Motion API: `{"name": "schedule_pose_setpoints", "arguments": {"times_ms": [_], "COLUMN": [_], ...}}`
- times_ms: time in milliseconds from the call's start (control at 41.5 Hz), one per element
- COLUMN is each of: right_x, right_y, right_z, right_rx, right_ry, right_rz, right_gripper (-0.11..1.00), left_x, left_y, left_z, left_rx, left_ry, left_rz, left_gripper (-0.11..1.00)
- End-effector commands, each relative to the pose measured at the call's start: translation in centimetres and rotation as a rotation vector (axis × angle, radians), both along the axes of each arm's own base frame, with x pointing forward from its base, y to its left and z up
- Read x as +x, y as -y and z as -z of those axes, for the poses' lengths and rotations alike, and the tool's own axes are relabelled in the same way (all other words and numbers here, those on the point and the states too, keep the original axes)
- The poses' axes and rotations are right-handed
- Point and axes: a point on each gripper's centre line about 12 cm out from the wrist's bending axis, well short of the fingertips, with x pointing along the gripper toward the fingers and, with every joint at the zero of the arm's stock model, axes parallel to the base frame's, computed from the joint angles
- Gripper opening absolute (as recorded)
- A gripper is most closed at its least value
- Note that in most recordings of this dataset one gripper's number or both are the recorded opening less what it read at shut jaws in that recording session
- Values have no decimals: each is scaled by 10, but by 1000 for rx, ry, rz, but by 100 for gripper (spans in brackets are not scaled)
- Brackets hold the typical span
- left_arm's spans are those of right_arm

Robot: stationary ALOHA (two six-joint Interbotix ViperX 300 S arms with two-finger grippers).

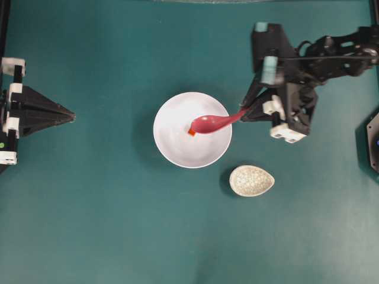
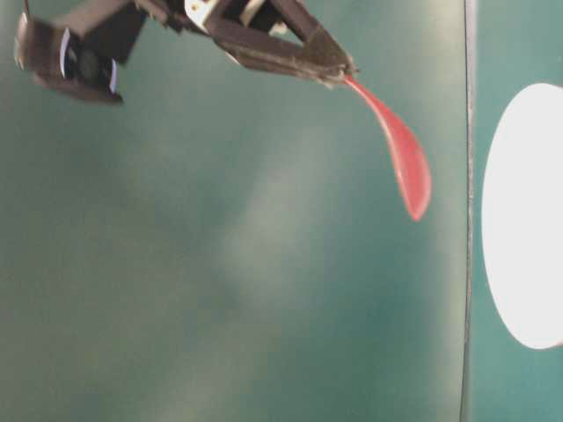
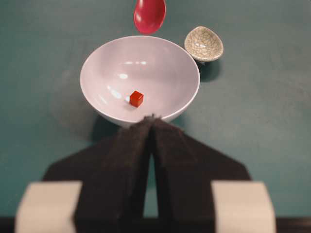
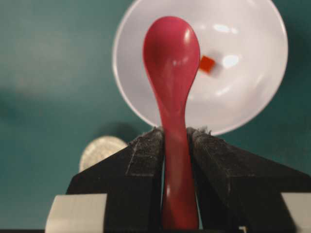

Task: Grip the spoon and scoop the red block from the bowl with right arm.
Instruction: 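Lift the pink spoon with the right gripper over the white bowl, then lower the spoon bowl into the white bowl beside the red cube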

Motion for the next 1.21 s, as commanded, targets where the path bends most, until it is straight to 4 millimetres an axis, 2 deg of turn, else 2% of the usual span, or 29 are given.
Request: {"name": "schedule_pose_setpoints", "arguments": {"times_ms": [0,289,554,1181], "right_x": [10,26,46,57], "right_y": [5,13,9,2], "right_z": [-11,-6,-8,32], "right_rx": [2,45,43,-26], "right_ry": [-18,-238,-273,-396], "right_rz": [14,82,53,-13], "right_gripper": [24,24,24,24], "left_x": [3,3,3,3], "left_y": [0,0,0,0], "left_z": [-12,-12,-12,-12], "left_rx": [0,2,2,2], "left_ry": [34,34,34,35], "left_rz": [0,0,0,0], "left_gripper": [0,0,0,0]}}
